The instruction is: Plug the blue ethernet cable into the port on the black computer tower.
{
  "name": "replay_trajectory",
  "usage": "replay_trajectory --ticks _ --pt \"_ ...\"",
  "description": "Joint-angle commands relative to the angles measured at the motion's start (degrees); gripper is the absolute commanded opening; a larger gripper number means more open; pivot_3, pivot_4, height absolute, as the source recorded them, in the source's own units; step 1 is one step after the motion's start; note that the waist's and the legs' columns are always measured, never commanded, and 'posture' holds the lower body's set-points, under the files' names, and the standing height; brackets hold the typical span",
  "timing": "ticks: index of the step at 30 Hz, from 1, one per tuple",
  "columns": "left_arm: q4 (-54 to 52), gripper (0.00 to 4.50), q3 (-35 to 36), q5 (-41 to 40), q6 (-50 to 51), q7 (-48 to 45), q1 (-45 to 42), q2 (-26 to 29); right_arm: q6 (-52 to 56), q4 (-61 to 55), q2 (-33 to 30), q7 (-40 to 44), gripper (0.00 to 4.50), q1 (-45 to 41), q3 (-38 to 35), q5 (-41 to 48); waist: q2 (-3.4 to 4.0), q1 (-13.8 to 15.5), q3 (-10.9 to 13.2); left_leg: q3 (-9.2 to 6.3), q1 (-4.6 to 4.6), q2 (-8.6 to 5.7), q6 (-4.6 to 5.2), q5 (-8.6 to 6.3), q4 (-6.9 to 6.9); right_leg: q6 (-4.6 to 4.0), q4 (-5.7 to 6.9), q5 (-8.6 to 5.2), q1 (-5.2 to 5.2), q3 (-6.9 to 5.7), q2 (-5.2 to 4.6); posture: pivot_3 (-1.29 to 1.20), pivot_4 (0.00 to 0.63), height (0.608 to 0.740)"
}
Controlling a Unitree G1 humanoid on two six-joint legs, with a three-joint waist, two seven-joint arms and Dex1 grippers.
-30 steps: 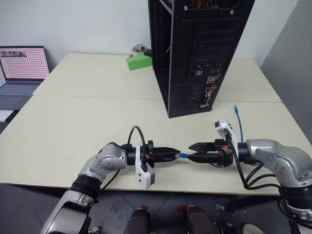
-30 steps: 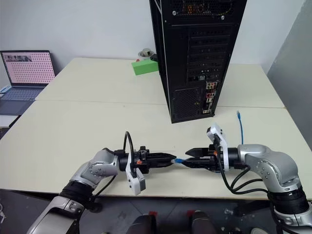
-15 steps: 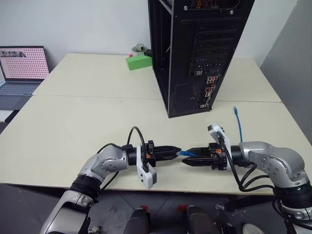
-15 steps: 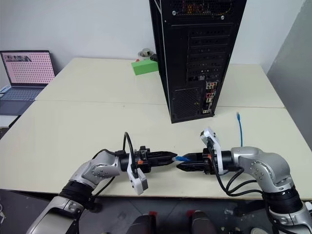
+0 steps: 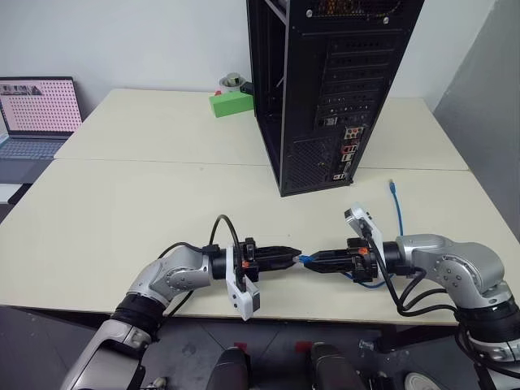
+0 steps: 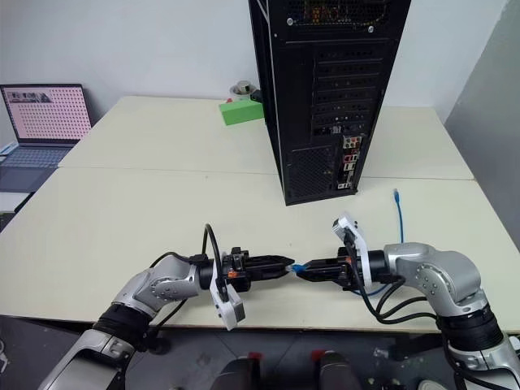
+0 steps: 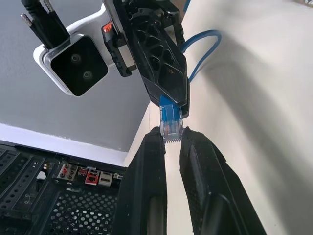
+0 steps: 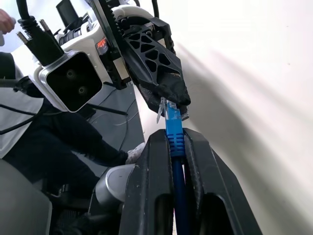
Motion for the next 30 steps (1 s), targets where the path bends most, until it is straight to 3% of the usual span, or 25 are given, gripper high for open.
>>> replay_trajectory --ticks 1,5,11,13,16,21,30 --pt "0.0 1.11 -2.6 -4.3 1.9 -1.8 -0.4 1.4 -0.6 -0.4 -0.6 1.7 0.03 -1.8 -0.4 1.2 0.0 0.0 0.0 0.0 0.0 0.0 0.0 0.0 0.0 0.0 0.0 0.0 0.0 0.0 0.0 0.0 0.15 0.74" --pt "0.1 1.98 -4.1 -11.5 7.6 -5.6 0.3 2.4 -1.7 -0.3 -1.3 1.5 0.03 -1.7 -1.0 0.1 0.0 -0.1 0.0 0.0 0.0 0.01 0.0 0.0 -0.01 0.0 0.0 0.0 -0.02 0.0 0.0 0.0 0.15 0.74" --pt "-7.4 3.13 -2.5 -28.1 30.9 -13.8 4.8 1.2 -6.8 0.1 0.0 -5.9 0.03 -0.2 -7.4 -2.9 0.0 -0.1 0.0 0.0 0.0 0.01 0.0 0.0 -0.01 -0.01 0.01 -0.01 -0.03 0.0 0.0 0.0 0.15 0.74" --pt "-13.5 3.49 -1.6 -33.7 43.6 -14.4 6.3 -0.5 -8.1 -0.4 1.4 -11.4 0.03 0.1 -10.4 -4.6 0.0 -0.2 0.0 0.0 -0.02 0.01 0.0 0.0 -0.01 -0.01 0.03 -0.01 -0.04 0.0 0.01 0.0 0.15 0.74" --pt "-21.9 3.5 -0.4 -37.5 58.5 -13.0 7.5 -3.1 -8.6 -2.0 3.1 -18.4 0.03 0.3 -12.8 -6.9 0.0 -0.1 0.0 -0.01 -0.04 0.01 0.0 0.0 0.0 0.0 0.03 -0.01 -0.04 -0.01 0.0 0.0 0.15 0.74" --pt "-31.9 3.5 0.2 -39.5 80.9 -6.7 4.3 -10.2 -7.4 -2.1 10.7 -37.0 0.03 -4.0 -15.5 -13.6 0.0 -0.2 0.0 -0.05 -0.03 0.0 0.0 0.0 0.0 0.0 0.03 -0.01 -0.05 -0.01 0.03 0.0 0.15 0.74" --pt "-34.7 3.5 1.3 -37.5 98.6 0.2 -2.6 -17.9 -8.2 2.1 16.6 -48.7 0.03 -12.6 -15.0 -20.1 0.0 -0.3 0.0 -0.07 -0.04 0.0 0.0 0.0 -0.02 -0.01 0.03 -0.01 -0.07 0.0 0.06 0.0 0.15 0.74"
